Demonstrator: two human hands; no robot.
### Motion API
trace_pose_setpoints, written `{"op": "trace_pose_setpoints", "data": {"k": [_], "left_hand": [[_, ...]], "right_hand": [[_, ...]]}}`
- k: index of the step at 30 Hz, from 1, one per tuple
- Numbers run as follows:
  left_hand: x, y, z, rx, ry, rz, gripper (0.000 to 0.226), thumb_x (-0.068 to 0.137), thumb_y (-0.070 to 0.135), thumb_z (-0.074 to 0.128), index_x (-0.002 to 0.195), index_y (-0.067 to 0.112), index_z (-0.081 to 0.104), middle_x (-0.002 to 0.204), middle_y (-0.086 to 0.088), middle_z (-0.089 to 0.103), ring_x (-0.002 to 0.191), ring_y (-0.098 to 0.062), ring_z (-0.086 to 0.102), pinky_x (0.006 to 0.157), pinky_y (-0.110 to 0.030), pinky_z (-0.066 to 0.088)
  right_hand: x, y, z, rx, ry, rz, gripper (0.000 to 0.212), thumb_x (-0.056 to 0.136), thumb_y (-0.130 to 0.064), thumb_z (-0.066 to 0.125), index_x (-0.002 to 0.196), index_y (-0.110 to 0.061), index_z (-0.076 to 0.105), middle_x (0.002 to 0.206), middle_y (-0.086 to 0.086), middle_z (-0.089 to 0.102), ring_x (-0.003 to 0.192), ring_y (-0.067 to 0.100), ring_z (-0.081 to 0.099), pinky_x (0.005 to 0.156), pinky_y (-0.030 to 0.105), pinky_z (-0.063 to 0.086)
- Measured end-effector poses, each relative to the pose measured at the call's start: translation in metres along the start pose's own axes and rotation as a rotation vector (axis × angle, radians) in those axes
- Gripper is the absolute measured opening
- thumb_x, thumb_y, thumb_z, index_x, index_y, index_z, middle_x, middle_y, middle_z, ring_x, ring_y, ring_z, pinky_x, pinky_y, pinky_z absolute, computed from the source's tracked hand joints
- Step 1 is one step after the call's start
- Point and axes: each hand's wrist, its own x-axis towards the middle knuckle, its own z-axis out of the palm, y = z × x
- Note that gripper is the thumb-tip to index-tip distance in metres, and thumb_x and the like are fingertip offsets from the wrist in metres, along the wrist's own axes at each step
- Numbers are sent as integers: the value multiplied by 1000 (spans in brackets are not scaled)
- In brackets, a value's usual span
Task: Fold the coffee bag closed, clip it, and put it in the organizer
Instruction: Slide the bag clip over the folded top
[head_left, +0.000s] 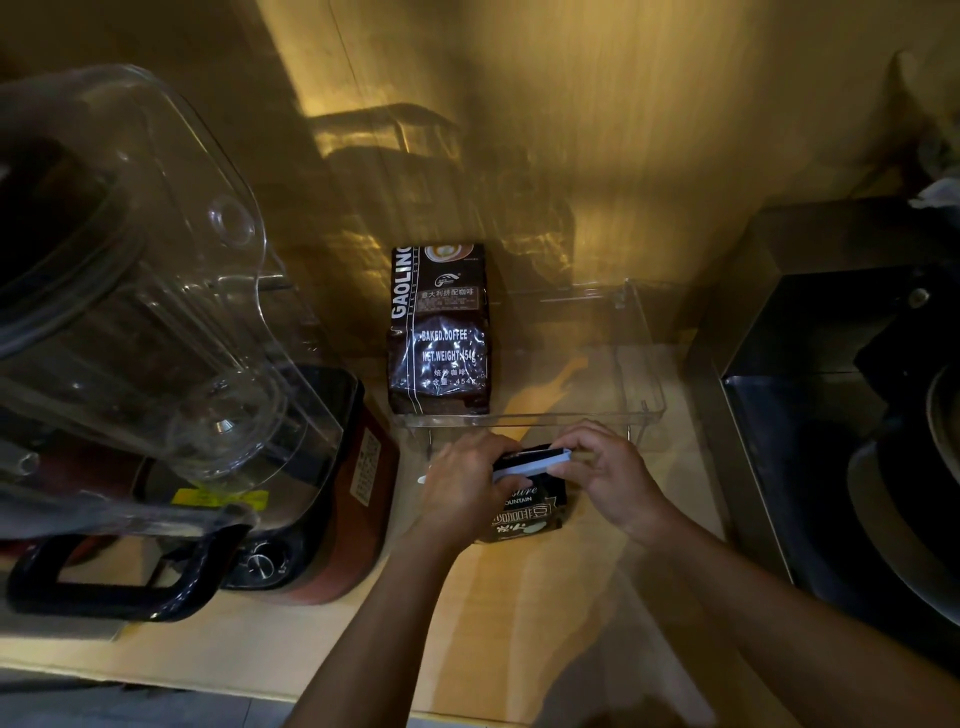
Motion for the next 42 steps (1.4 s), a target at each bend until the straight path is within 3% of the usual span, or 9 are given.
{"op": "trace_pose_setpoints", "data": {"k": [7, 15, 21, 24, 26, 33, 36, 42], "left_hand": [[1, 4, 1, 28, 22, -33, 30, 79, 30, 67, 105, 15, 61, 105, -7, 64, 97, -24, 56, 84, -39, 44], [0, 2, 4, 46, 66, -5, 26, 81, 30, 64, 103, 17, 62, 104, -6, 65, 96, -22, 56, 78, -35, 44], [1, 2, 3, 45, 82, -2, 24, 79, 28, 65, 99, 15, 63, 101, -7, 66, 94, -23, 57, 77, -36, 47], [1, 3, 5, 56, 96, 23, 22, 80, 27, 64, 98, 14, 64, 99, -7, 66, 93, -23, 57, 74, -34, 45], [0, 5, 7, 65, 112, 44, 18, 81, 23, 63, 95, 13, 64, 96, -7, 67, 91, -24, 58, 72, -34, 43], [-8, -6, 1, 57, 55, 68, 24, 82, 25, 63, 104, 18, 60, 102, -3, 66, 95, -21, 57, 76, -32, 43], [-10, -10, -5, 65, 80, 24, 21, 81, 25, 63, 100, 18, 61, 100, -3, 67, 95, -21, 57, 77, -35, 45], [-13, -7, -2, 64, 113, 3, 16, 84, 20, 59, 97, 11, 61, 97, -9, 66, 91, -25, 56, 76, -38, 46]], "right_hand": [[-1, -2, -2, -19, -6, 6, 15, 73, -1, 67, 84, -11, 64, 89, 1, 57, 89, 19, 55, 80, 35, 46], [-1, -3, -3, -65, -16, -7, 16, 75, -3, 67, 83, -16, 64, 88, -4, 56, 88, 16, 55, 74, 22, 43], [-1, -8, -7, -292, -64, -73, 21, 76, -12, 68, 96, -10, 64, 98, -1, 54, 101, 22, 47, 89, 36, 37], [-2, -9, -2, -457, -90, -194, 28, 76, -14, 68, 104, -13, 61, 106, 4, 57, 102, 22, 44, 83, 25, 24], [0, -12, 2, -540, -90, -289, 23, 77, -14, 67, 99, -10, 63, 99, 8, 61, 95, 24, 48, 74, 21, 20], [2, -15, 7, -551, -82, -313, 13, 76, -6, 66, 87, -2, 62, 86, 16, 62, 86, 29, 53, 76, 31, 34], [4, -19, 8, -512, -65, -306, 11, 73, -1, 67, 81, 3, 61, 82, 19, 62, 83, 30, 54, 73, 27, 34], [4, -20, 9, -583, -80, -327, 12, 75, -4, 68, 83, 1, 61, 84, 18, 63, 84, 32, 55, 75, 33, 37]]}}
